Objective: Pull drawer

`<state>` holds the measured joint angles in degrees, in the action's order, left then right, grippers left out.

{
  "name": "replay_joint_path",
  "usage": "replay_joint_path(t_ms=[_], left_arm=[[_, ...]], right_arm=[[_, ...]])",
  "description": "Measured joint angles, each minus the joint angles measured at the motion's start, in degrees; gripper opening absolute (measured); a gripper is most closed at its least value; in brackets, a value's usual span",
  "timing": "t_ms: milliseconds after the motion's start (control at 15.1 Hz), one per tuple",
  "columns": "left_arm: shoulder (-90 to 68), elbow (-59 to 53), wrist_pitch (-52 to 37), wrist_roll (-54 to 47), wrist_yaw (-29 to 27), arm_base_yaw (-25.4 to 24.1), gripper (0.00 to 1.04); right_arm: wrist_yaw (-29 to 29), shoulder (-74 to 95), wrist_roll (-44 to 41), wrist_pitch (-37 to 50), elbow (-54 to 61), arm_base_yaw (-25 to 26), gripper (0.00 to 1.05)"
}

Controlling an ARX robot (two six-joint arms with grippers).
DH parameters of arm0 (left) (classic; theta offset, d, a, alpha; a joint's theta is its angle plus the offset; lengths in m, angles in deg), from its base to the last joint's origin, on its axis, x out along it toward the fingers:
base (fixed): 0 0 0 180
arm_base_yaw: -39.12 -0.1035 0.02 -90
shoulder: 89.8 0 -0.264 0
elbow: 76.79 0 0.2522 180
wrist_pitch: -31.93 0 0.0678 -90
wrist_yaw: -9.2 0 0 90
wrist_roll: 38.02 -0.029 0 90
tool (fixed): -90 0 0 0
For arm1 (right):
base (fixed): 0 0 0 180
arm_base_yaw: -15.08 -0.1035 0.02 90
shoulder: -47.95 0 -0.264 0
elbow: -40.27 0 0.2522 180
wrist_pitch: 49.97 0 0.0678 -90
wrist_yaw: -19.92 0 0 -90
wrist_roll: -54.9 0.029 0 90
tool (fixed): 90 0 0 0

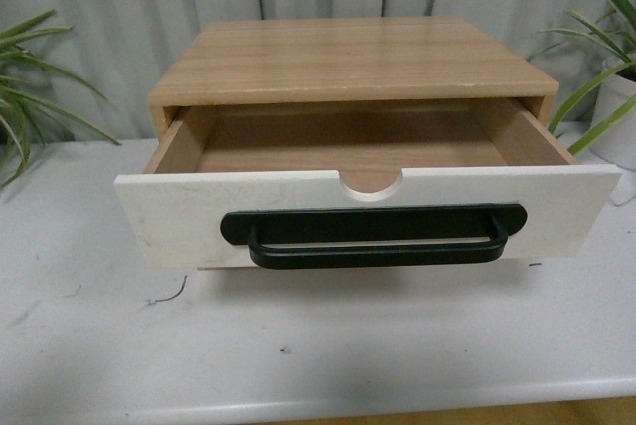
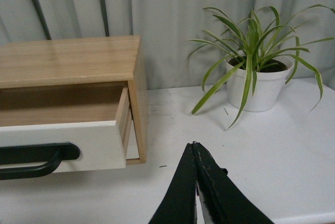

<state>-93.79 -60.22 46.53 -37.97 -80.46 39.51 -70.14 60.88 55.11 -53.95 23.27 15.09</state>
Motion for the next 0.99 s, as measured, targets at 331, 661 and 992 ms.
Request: replay_joint_path(t_ms=[331, 661, 992], left_arm=[[3.5, -2.1, -1.1, -0.1, -0.3, -0.4, 0.02], [3.5, -2.1, -0.6, -0.1, -0.4, -0.4, 0.02], [3.5, -2.1, -0.6, 0.0, -0.4, -0.4, 0.45]], right_arm=[[0.0, -12.8, -0.2, -8.9, 2.3, 0.0, 0.02], [0.0, -12.8, -0.2, -10.0, 2.5, 0.0, 0.02], [0.0, -12.8, -0.2, -10.0, 2.5, 0.0, 0.39]])
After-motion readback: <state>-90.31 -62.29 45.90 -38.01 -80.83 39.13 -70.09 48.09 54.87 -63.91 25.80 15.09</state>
